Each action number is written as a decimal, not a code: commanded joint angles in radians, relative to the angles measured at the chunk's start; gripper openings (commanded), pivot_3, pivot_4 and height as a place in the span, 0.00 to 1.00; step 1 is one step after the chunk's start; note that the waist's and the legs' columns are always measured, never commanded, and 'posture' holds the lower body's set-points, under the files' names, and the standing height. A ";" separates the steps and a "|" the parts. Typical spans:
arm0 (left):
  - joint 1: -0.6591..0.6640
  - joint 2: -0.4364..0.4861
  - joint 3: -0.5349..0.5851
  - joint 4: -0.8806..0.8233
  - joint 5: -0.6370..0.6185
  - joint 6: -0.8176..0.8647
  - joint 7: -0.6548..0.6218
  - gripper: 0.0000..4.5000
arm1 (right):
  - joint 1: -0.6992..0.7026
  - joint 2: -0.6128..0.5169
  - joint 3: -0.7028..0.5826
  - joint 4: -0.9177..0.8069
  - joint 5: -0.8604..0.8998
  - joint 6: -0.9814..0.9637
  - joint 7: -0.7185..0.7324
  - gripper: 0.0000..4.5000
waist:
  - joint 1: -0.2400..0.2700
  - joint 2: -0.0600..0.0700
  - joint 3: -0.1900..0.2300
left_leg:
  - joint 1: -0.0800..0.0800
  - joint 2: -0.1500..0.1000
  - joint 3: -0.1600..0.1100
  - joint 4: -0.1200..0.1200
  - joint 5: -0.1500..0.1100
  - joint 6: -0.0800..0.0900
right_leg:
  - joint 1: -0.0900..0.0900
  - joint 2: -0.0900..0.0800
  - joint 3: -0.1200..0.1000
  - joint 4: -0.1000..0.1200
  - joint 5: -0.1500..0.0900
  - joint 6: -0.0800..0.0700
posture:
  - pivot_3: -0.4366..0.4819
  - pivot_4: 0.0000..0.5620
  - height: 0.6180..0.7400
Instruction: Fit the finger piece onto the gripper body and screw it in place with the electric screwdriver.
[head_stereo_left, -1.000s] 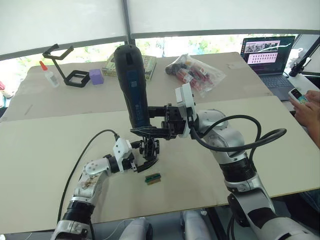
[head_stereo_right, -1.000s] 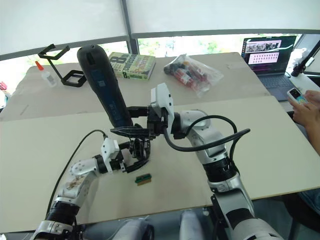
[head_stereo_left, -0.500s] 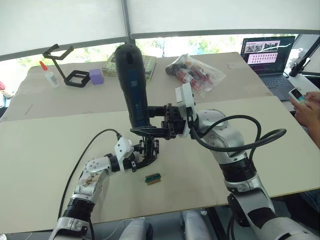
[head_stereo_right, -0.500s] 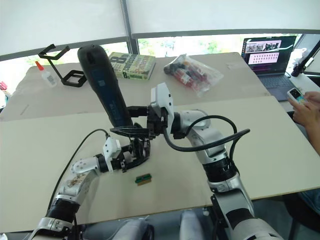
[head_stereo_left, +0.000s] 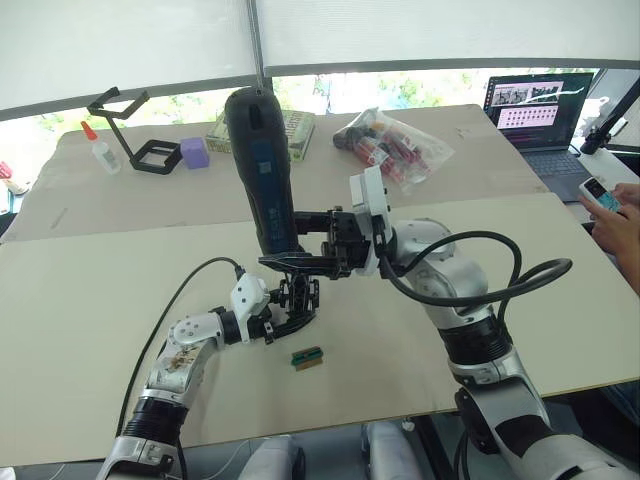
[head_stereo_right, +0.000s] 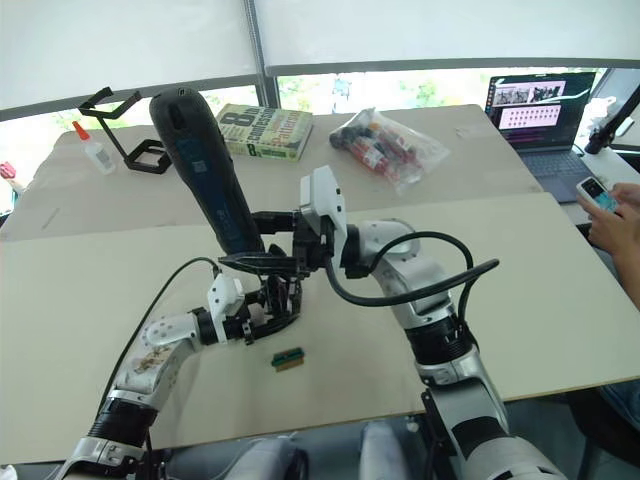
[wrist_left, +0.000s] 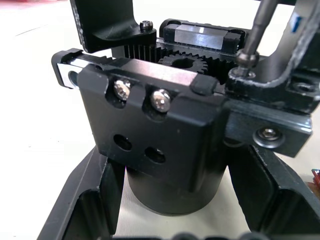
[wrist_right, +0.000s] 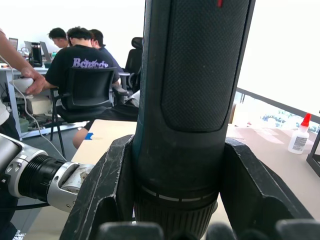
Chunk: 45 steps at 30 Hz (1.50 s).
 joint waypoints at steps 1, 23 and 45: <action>0.001 0.001 -0.002 -0.055 -0.008 -0.023 -0.003 0.62 | 0.028 -0.013 0.035 -0.009 -0.025 0.021 -0.007 0.44 | 0.000 0.000 0.000 | 0.000 0.000 0.000 0.000 0.000 0.000 | 0.000 0.000 0.000 0.000 0.000 0.000 | 0.48 0.27 1.00; 0.023 -0.019 -0.011 -0.024 0.027 -0.106 0.026 0.62 | 0.076 -0.058 0.093 0.038 -0.083 0.030 -0.042 0.44 | 0.003 0.003 -0.003 | 0.004 0.000 0.000 0.000 0.000 0.000 | 0.003 0.000 0.001 0.000 0.000 0.000 | 0.48 0.27 1.00; 0.012 -0.029 -0.016 0.123 0.033 -0.217 -0.007 0.62 | -0.018 -0.059 -0.007 -0.067 0.043 0.017 0.000 0.44 | 0.004 0.005 -0.007 | 0.008 0.000 0.001 0.000 0.000 0.000 | 0.006 0.000 0.001 0.000 0.000 0.000 | 0.48 0.27 1.00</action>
